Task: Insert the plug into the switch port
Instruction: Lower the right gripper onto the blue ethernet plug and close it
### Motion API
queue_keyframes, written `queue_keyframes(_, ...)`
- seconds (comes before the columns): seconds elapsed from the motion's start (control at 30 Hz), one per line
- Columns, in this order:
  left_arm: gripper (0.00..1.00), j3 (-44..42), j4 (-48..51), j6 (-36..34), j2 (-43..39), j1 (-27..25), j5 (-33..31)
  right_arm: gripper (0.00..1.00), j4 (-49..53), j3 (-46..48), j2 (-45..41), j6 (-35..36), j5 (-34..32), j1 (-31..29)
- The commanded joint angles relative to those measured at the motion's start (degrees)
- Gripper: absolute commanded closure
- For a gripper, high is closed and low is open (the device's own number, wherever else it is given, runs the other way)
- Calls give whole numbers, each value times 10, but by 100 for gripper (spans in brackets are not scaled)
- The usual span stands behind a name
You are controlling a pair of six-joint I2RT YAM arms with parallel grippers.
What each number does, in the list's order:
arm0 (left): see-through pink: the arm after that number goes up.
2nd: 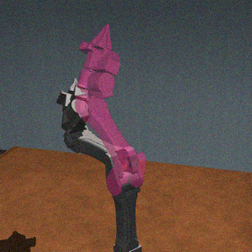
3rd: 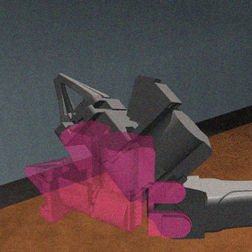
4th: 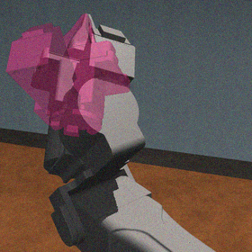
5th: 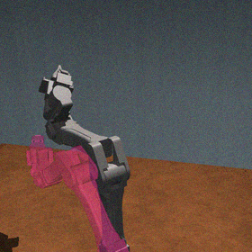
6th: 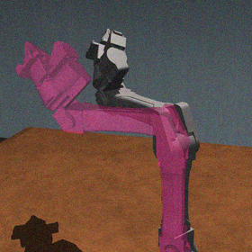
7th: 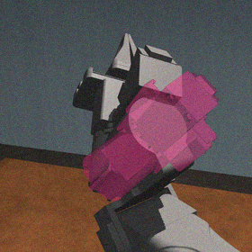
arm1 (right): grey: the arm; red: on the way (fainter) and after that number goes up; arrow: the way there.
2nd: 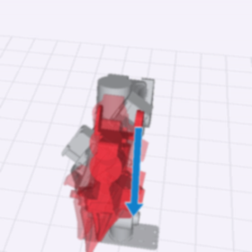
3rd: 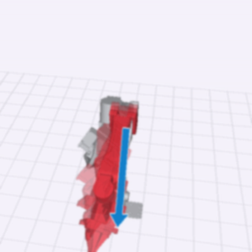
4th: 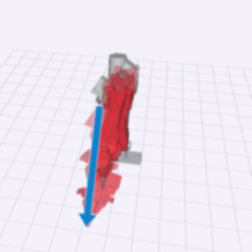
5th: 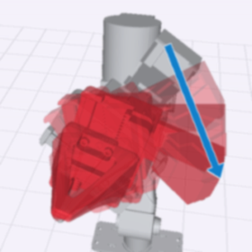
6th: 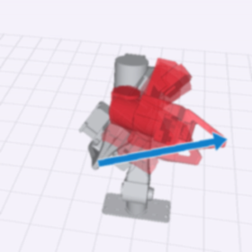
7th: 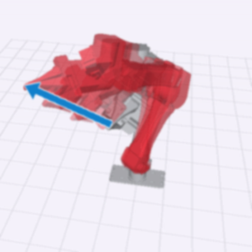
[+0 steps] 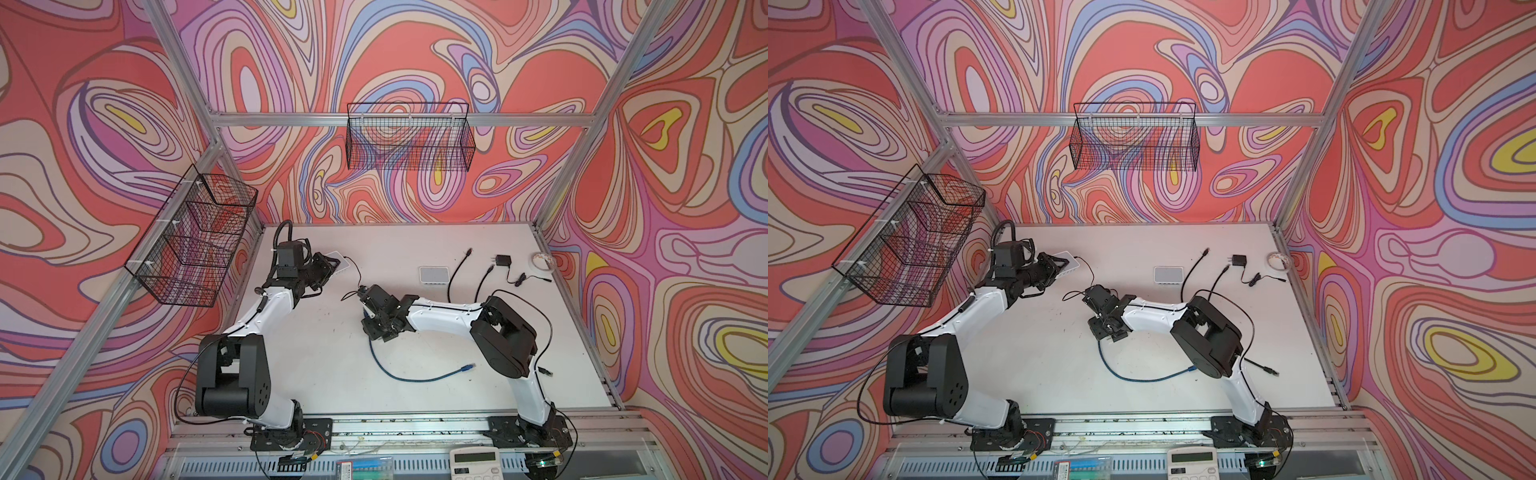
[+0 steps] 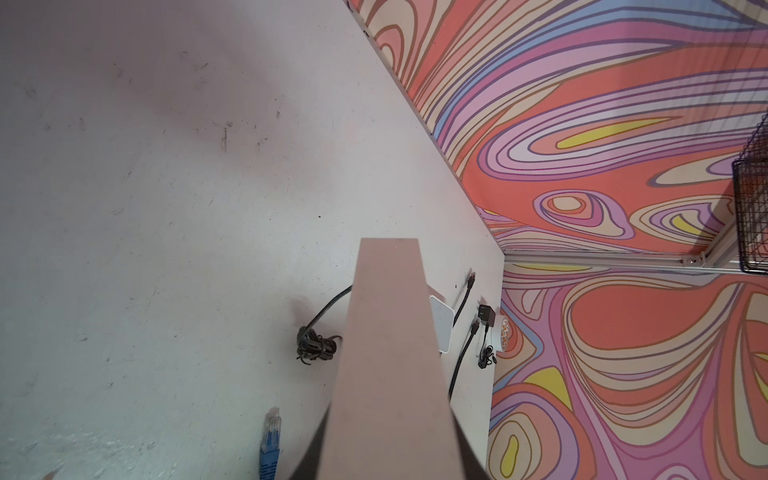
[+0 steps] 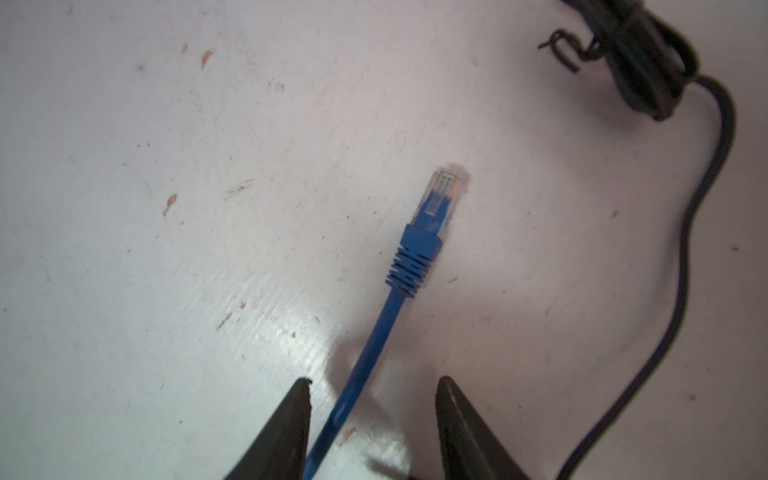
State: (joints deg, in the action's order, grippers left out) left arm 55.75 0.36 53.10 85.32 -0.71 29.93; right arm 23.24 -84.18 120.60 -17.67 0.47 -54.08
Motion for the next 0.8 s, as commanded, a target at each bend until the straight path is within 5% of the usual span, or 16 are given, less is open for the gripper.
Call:
queue_keyframes(0.0, 100, 2, 3, -9, -18, 1, 3, 48, -2, 12, -16, -10, -5, -2)
queue_keyframes(0.77, 100, -15, 4, -9, -37, 3, 6, 58, 60, -95, 91, 2, -49, -2)
